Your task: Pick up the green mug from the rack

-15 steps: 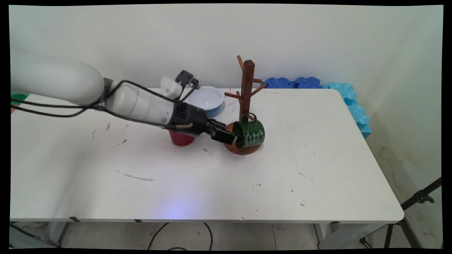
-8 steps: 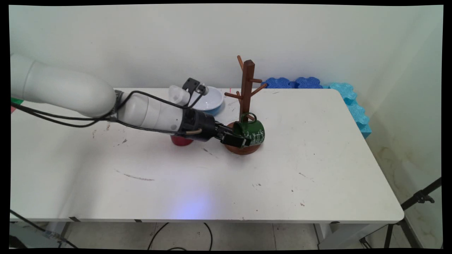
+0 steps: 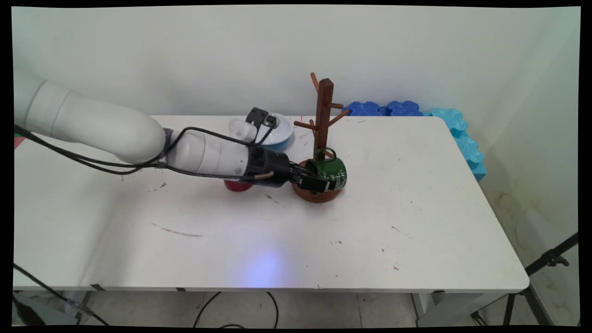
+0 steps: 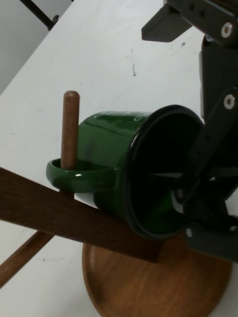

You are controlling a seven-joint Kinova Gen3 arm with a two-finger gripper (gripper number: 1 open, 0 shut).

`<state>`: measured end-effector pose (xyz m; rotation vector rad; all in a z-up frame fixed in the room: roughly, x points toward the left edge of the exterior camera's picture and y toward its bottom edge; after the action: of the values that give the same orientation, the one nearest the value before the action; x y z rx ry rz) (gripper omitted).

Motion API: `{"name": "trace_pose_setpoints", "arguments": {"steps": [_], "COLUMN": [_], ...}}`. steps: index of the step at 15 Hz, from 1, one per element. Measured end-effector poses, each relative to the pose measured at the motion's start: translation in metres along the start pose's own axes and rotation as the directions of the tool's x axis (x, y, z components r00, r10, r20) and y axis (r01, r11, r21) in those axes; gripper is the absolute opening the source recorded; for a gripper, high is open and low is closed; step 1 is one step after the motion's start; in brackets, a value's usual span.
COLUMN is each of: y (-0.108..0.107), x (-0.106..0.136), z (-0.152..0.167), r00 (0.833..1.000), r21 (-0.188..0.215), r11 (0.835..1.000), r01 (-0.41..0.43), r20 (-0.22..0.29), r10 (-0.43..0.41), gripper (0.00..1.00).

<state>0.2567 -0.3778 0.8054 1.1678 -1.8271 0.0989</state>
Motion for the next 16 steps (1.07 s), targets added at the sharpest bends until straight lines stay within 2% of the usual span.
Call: {"name": "trace_pose_setpoints", "arguments": {"steps": [8, 9, 16], "y": [0.0, 0.0, -0.005], "x": [-0.005, -0.006, -0.011], "z": [0.015, 0.016, 0.021], "r00": [1.0, 1.0, 0.998], "r21": [-0.023, -0.026, -0.035], "r11": [1.0, 1.0, 0.998], "r01": [0.006, -0.001, -0.053], "r20": [-0.023, -0.024, -0.016], "r10": [-0.006, 0.0, 0.052], "gripper": [1.0, 0.0, 0.0]}}
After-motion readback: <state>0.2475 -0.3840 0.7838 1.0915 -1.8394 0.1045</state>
